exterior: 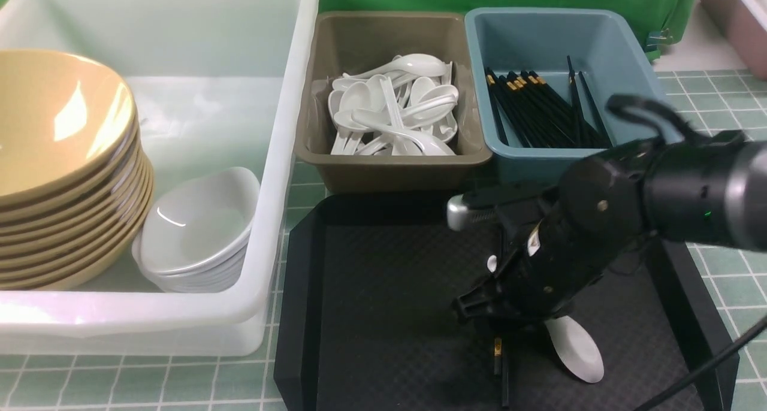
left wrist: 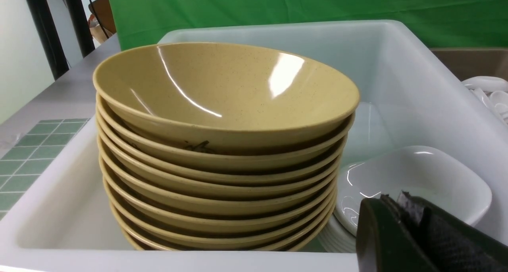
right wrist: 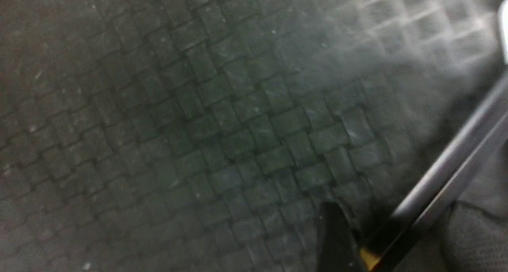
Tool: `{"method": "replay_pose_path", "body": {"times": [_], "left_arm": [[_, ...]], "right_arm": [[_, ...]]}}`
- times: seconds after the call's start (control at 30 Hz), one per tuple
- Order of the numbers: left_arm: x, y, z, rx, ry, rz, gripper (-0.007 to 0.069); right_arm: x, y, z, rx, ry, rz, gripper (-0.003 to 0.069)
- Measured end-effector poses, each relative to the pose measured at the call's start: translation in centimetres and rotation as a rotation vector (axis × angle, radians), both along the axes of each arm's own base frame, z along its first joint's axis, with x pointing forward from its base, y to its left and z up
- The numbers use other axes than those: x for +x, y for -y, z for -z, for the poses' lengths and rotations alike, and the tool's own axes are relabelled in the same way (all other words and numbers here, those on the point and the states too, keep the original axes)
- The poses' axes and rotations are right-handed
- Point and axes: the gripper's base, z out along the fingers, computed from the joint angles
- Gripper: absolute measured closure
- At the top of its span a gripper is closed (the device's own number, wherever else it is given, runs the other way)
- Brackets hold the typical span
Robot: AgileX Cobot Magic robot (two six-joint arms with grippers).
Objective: On blue table put chopsticks spoon bowls plates into blue grey white boxes.
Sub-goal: 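Grasp the chopsticks with the right gripper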
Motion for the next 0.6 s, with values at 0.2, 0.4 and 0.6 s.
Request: {"method": "replay_pose_path", "body": {"times": [0.2,0.4,0.6], "left_arm": [[0.0,0.0,0.0,0.0,0.0,0.0,0.0623],[0.0,0.0,0.0,0.0,0.0,0.0,0.0623],[0.0,0.01,0.01,-0.001,-0.001,0.0,0.0623]], "right_arm": [[0.39,-0.25,0.52,-0.012,0.001,-0.021,0.0303],[0.42,-0.28,0.53,-0.024,0.017,-0.094,0.0501],[-0.25,0.1,0.05,-0.048,-0.006,-0.167,0.0509]]}}
